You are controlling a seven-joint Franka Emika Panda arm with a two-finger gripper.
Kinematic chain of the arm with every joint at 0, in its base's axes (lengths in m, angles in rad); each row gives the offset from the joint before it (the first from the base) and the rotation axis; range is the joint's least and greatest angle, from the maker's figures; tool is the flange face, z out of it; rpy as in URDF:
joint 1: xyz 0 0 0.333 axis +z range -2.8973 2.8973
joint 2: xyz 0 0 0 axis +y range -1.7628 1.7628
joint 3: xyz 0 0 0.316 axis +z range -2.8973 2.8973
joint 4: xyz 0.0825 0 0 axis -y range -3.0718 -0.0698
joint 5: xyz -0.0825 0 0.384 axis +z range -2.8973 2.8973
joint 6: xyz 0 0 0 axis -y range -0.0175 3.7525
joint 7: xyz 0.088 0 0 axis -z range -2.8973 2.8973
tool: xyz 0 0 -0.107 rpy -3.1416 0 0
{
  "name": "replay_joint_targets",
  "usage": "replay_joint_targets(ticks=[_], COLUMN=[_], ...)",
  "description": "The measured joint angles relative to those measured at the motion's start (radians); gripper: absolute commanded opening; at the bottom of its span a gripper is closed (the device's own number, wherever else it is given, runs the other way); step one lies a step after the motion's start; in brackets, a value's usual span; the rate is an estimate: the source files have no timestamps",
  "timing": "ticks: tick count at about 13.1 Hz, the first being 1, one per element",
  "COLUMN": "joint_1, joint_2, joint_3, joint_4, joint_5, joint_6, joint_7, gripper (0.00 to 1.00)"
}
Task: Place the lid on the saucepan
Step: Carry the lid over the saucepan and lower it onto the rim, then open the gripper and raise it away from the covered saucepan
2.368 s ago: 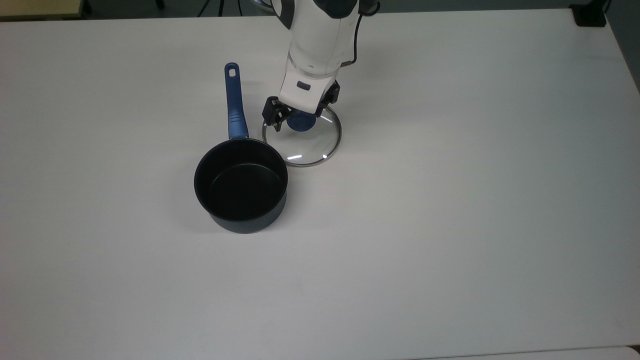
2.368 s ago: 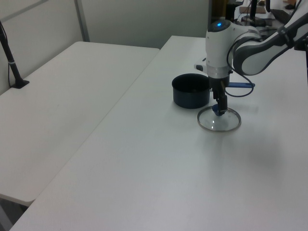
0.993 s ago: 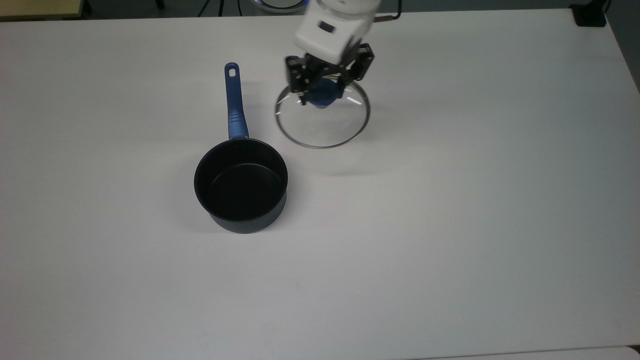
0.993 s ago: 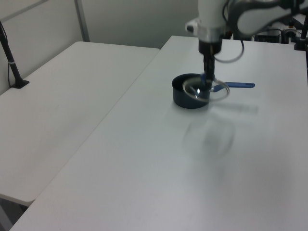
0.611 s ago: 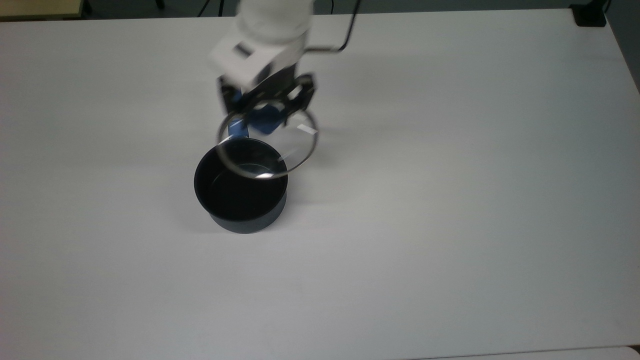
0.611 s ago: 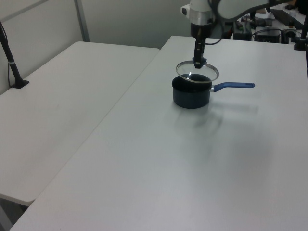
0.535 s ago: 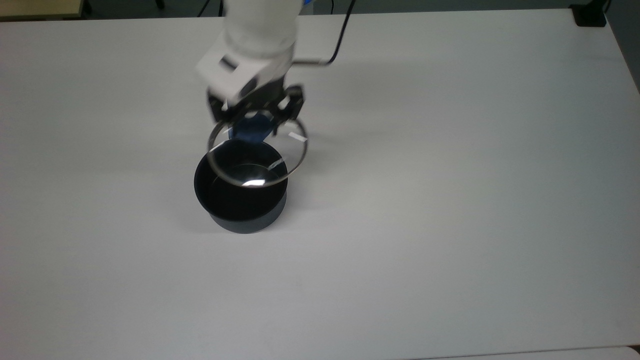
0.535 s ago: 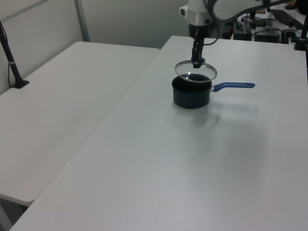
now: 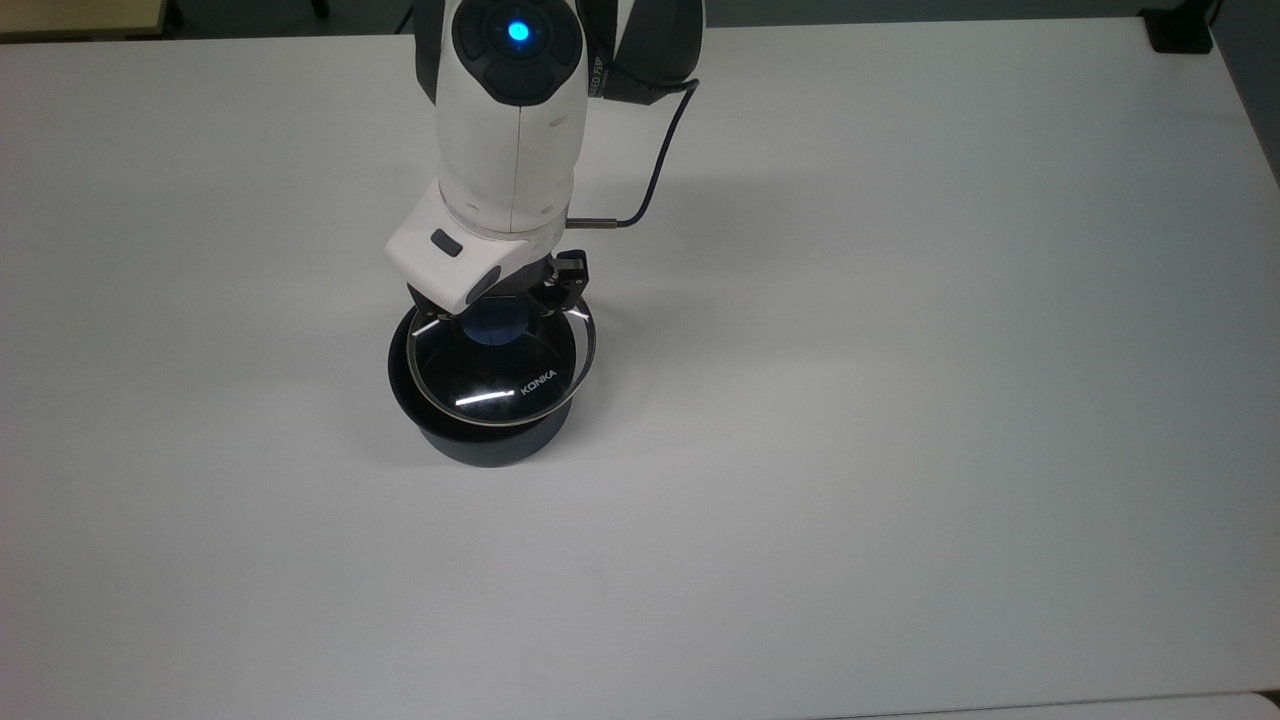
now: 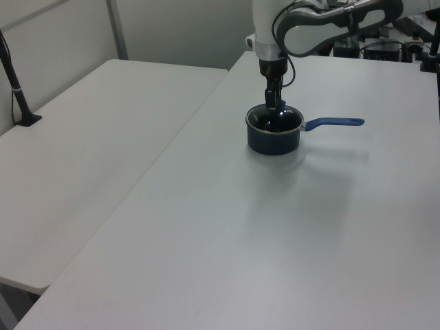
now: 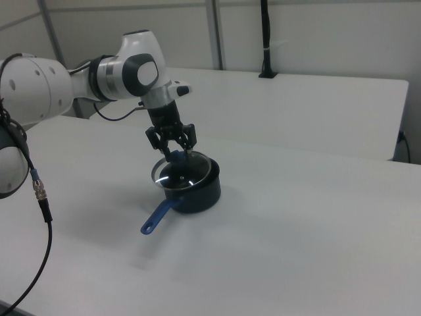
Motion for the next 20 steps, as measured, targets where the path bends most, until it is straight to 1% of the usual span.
replay_joint_targets(ticks=[1,2,8,10,12,13,15,16,20], joint_1=[0.0,0.0,-0.005,-0.009,-0.015,-0.016,-0.014,-0.013,-0.009], joint_2=[0.0,0.001,-0.001,-0.02,-0.078,-0.127,-0.25,-0.289,-0.411], joint_3=[0.0,0.0,-0.002,-0.002,-0.003,-0.002,-0.001,-0.001,0.0], joint_4=[0.0,0.0,0.02,0.038,0.036,0.018,-0.059,-0.09,-0.197], joint_5=[0.0,-0.004,-0.008,-0.008,-0.008,-0.008,-0.008,-0.005,0.088], joint_6=[0.0,0.0,0.0,0.0,-0.009,-0.04,-0.111,-0.121,-0.122], joint_7=[0.0,0.0,0.003,0.015,0.081,0.146,0.221,0.233,0.277], gripper=[0.95,1.0,1.0,1.0,1.0,1.0,1.0,1.0,1.0])
